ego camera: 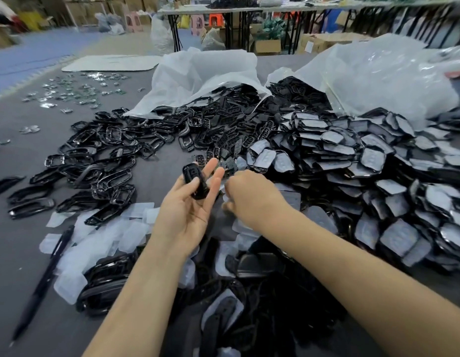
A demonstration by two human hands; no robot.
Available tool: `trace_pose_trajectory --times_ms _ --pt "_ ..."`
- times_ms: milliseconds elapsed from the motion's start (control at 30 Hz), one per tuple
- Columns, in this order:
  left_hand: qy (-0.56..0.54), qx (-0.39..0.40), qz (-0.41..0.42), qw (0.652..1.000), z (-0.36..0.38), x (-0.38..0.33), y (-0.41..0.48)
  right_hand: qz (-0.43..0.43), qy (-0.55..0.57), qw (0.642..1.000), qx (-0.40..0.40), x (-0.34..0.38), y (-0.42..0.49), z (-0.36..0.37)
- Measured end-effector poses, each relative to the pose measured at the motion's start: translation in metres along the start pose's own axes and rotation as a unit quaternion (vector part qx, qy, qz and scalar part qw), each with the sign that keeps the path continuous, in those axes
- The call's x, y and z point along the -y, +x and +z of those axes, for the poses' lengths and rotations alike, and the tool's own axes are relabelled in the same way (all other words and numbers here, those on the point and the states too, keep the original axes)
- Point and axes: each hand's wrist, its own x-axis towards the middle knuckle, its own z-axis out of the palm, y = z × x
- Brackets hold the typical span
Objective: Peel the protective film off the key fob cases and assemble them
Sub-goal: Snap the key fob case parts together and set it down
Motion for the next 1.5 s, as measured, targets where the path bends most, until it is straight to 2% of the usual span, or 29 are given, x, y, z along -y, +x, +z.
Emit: trace_pose_trajectory --times_ms 100,167,233,300,367,433,533,567,633,700,867,1167,1500 --pt "-0.002 -0.004 0.009 1.0 0.001 0.0 -0.001 -0.023 -0.087 0.995 -0.047 0.009 0.002 0.0" --pt "-0.004 -0.015 0.022 1.0 0.001 -0.001 -0.001 -0.042 -0.096 0.993 -0.061 0.009 0.001 0.002" --pt "0.012 -0.033 0.041 0.999 0.002 0.0 -0.001 -0.034 -0.025 0.994 -0.096 0.004 -0.003 0.004" --pt "0.045 -0.046 0.061 0.996 0.004 0.003 0.0 0.017 0.126 0.976 -0.175 -0.004 -0.009 -0.002" --pt "0.085 -0.047 0.078 0.992 0.006 0.009 -0.002 0.094 0.298 0.922 -0.23 -0.016 -0.018 -0.011" --pt "0.112 -0.033 0.082 0.99 0.008 0.015 -0.003 0.158 0.449 0.846 -0.24 -0.03 -0.03 -0.017" --pt "0.153 -0.009 0.07 0.986 0.012 0.023 -0.007 0.2 0.664 0.694 -0.194 -0.043 -0.048 -0.017" --pt "0.167 -0.001 0.063 0.984 0.013 0.026 -0.008 0.201 0.706 0.655 -0.182 -0.045 -0.054 -0.014" --pt "0.188 0.022 0.049 0.981 0.016 0.032 -0.011 0.191 0.757 0.6 -0.176 -0.048 -0.062 -0.008" --pt "0.197 0.041 0.036 0.979 0.018 0.038 -0.014 0.175 0.784 0.569 -0.173 -0.051 -0.067 -0.004" --pt "0.21 0.061 0.025 0.975 0.019 0.043 -0.017 0.166 0.808 0.544 -0.153 -0.056 -0.073 -0.005" --pt "0.246 0.065 0.012 0.967 0.014 0.046 -0.015 0.13 0.796 0.57 -0.154 -0.052 -0.077 -0.008" --pt "0.252 0.088 0.017 0.964 0.005 0.049 -0.011 0.121 0.806 0.565 -0.132 -0.055 -0.081 -0.016"
